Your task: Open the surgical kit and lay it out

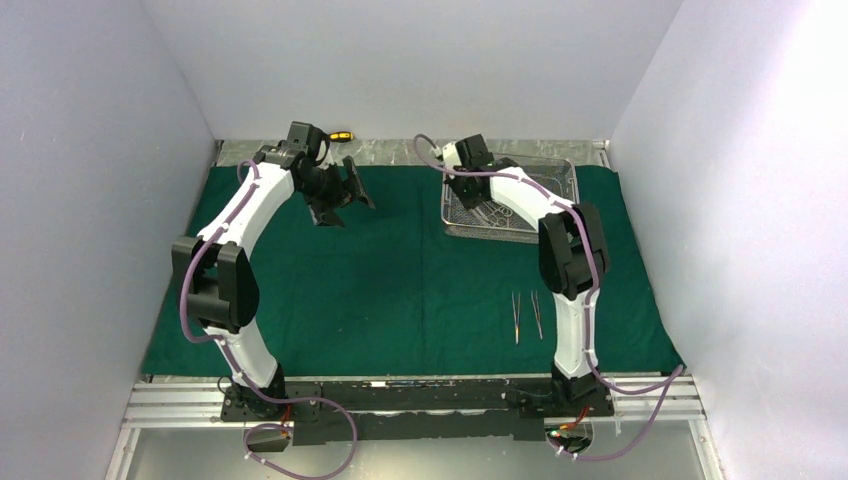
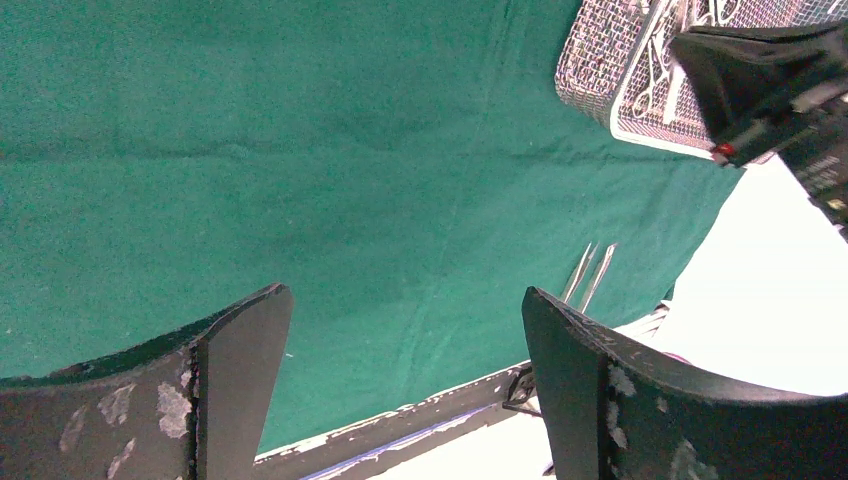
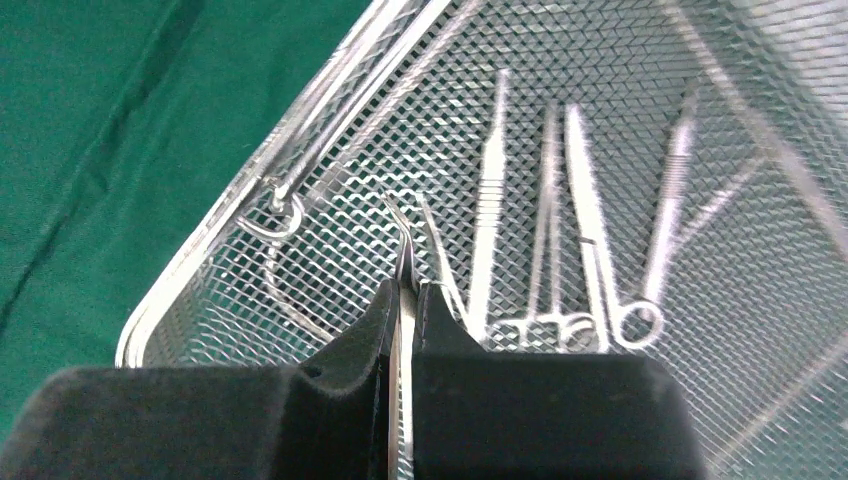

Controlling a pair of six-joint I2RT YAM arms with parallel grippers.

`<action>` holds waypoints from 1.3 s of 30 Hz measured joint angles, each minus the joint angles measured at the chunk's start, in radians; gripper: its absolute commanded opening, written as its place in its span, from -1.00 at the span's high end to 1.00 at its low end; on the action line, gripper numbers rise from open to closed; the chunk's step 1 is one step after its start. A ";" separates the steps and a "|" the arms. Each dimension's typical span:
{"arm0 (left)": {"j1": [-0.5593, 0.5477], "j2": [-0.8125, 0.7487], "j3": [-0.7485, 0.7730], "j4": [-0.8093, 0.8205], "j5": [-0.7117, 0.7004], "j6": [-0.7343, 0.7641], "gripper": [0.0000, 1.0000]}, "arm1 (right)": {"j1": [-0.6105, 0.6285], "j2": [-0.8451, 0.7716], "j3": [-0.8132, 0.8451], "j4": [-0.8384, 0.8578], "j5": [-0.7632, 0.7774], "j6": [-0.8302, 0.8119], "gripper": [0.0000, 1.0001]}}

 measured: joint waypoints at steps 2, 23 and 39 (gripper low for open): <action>0.000 0.000 0.000 0.000 0.000 0.003 -0.81 | -0.001 -0.036 0.000 -0.001 0.029 -0.016 1.00; 0.005 -0.086 -0.002 0.116 0.118 0.069 -0.82 | -0.007 -0.291 0.062 -0.065 -0.187 0.201 1.00; -0.002 -0.406 -0.285 0.607 0.420 0.024 -0.84 | 0.078 -0.471 -0.331 0.412 -0.826 0.935 1.00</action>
